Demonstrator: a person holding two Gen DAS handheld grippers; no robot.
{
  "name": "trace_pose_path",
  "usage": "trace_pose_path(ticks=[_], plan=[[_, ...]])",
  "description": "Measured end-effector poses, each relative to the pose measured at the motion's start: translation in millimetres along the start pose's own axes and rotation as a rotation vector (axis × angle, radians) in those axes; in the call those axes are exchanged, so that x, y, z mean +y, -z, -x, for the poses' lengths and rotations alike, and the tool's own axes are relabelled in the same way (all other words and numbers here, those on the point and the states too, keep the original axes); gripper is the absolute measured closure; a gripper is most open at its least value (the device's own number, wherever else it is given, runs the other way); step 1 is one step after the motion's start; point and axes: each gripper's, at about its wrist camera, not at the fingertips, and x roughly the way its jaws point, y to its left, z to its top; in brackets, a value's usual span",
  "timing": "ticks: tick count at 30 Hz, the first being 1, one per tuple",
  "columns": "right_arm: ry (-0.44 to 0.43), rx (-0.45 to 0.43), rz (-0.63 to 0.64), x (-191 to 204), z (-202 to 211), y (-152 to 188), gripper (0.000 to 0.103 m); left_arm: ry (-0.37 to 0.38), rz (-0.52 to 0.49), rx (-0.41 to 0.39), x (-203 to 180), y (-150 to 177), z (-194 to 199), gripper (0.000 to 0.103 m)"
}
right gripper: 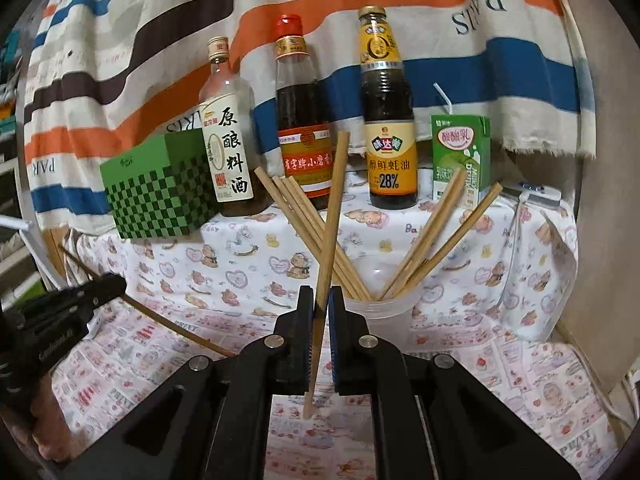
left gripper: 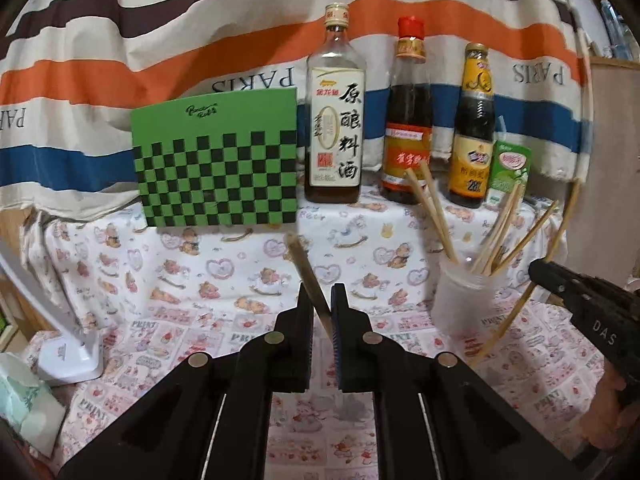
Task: Organize utensils
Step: 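Lift both chopsticks and lower them into the clear cup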
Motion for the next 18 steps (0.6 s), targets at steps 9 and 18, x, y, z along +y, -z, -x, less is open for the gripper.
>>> trace_pose_path(ticks=[9,18], plan=[[-0.077,-0.226,-0.251,-43.4,37.7,-13.5,0.096,0.099,0.015,-0.137,6.2,-32.4,40.5,0.098],[0.041,-0.388,-0.410,-85.2,47.4,-41.5,0.096,0.227,0.049,-0.182,-32.7,-87.9,35.7,0.098]])
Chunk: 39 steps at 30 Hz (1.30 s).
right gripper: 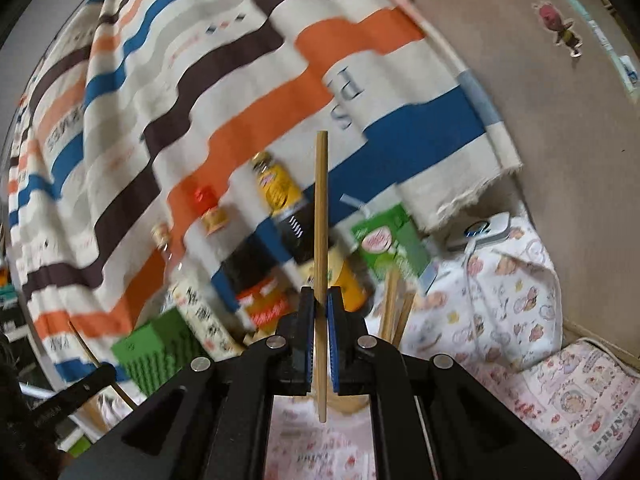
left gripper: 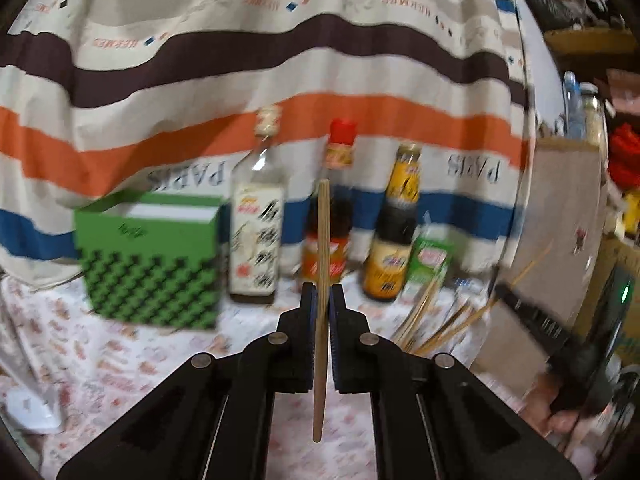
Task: Organize utensils
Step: 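Lift both chopsticks and lower them into the clear cup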
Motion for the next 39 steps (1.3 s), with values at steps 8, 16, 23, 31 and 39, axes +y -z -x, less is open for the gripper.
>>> trace_pose_path(ticks=[8,16,23,31,39], plan=[[0.072,0.072,0.031,-16.6,-28.7,21.0,0.096,0.068,0.073,-0.083,-26.3,-17.9,-47.7,0.098],[0.049,0.192,0.007,-28.9,-52.0,40.2,0.096,0.042,0.133,-0.023,-34.3,-0.3,-88.9,0.098],[0.035,0.293,-0.065,-42.0,-65.6,55.5,0.096,0.056,0.143,-0.057,-39.3,-12.2,-90.7,0.098],[0.038,0.318,-0.034,-37.5,-69.8,65.0,0.096,0.014,0.103,-0.037,-44.7,-6.9,-106.3,0.098],[0.018,0.357,-0.077,-43.6,-73.9,66.2,0.095,-0.048,0.180,0.021,-27.7,13.2,-133.5,0.098]])
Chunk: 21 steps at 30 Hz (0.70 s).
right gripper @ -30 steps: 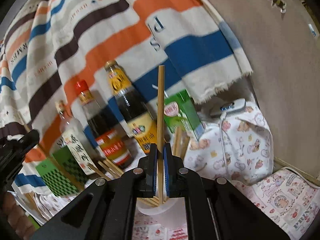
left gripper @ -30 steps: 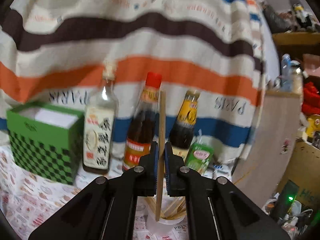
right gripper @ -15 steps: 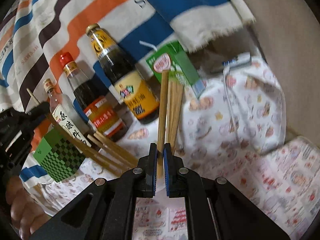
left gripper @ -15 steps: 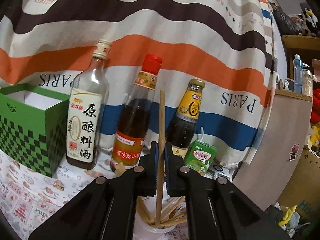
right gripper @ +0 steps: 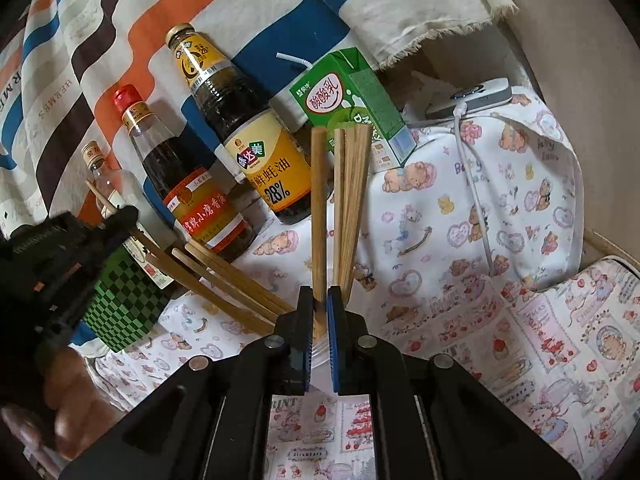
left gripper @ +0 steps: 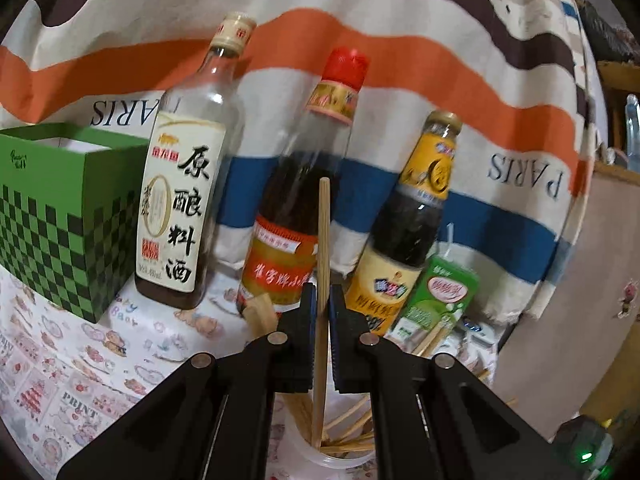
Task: Organize utensils
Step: 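Lift both chopsticks and lower them into the clear cup, then open both grippers and withdraw them from the cup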
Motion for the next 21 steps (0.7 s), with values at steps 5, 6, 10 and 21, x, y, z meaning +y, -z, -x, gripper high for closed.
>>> trace_pose_path(ticks=[5,6,10,21], plan=[[0.013,0.011,-0.012,-3.8,-1.6,0.1,0.085,-0.061,-0.042,0.021,-1.4,11.8,-9.5,0.098],[0.011,0.021,-0.016,-5.0,-2.8,0.3,0.084,-0.066,-0.049,0.028,-1.7,13.9,-11.5,0.098],[0.005,0.029,-0.016,-5.0,-1.6,-0.1,0.082,-0.063,-0.062,0.055,-3.2,22.4,-17.8,0.098],[0.024,0.023,-0.063,-18.6,3.4,-5.9,0.056,-0.093,-0.169,0.127,-18.1,42.4,-37.2,0.097]])
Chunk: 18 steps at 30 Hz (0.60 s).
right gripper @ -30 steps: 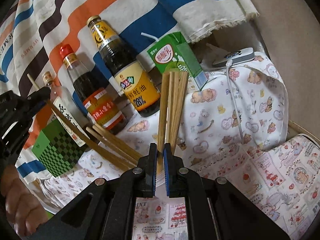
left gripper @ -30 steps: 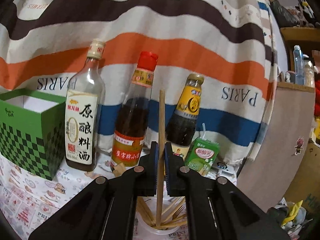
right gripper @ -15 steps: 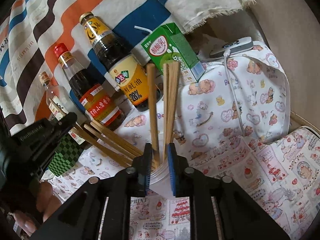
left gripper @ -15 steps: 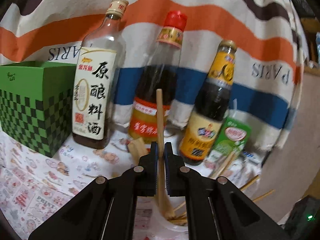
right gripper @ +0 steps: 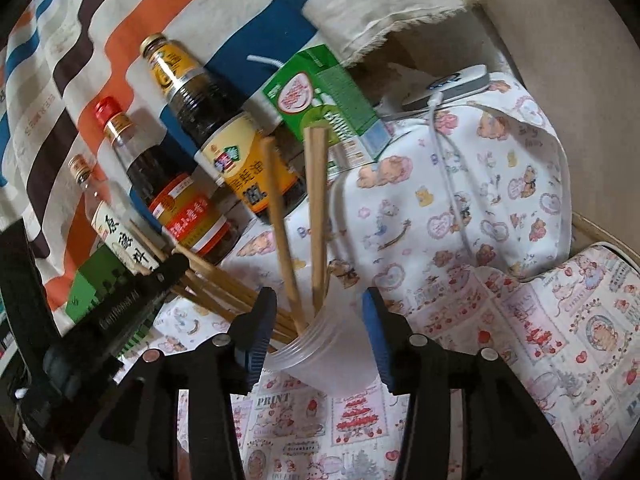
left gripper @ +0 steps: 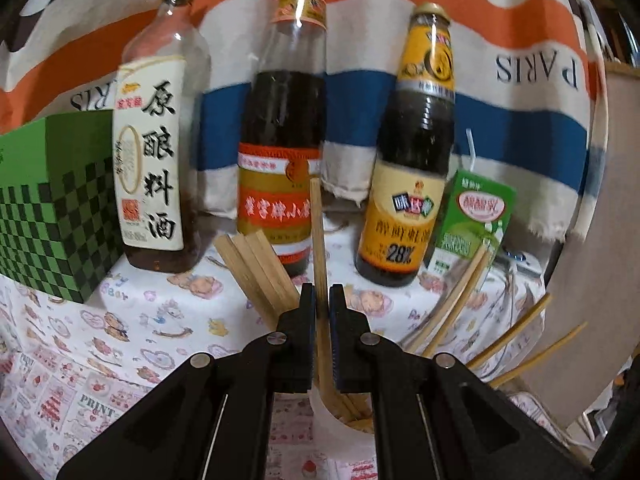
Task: Organize utensils
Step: 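Open both grippers and withdraw them from the cup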
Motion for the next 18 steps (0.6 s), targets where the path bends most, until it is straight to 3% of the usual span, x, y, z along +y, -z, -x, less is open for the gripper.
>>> trace_pose_path(ticks=[6,8,10,18], plan=[[-0.008,0.010,-0.024,-5.6,-1.7,-2.1,0.055,0.007,-0.042,0.010,-4.2,4.9,-1.6,0.096],[-0.008,0.007,-0.019,-4.4,-0.4,-2.4,0.055,0.001,-0.059,-0.004,-4.2,4.4,3.4,0.088],[-0.016,0.008,-0.015,-2.5,1.2,-2.5,0.055,-0.003,-0.069,-0.029,-2.5,3.2,11.2,0.066],[-0.051,-0.002,0.044,18.1,14.9,1.6,0.054,-0.035,-0.108,-0.112,18.7,4.3,56.9,0.035]])
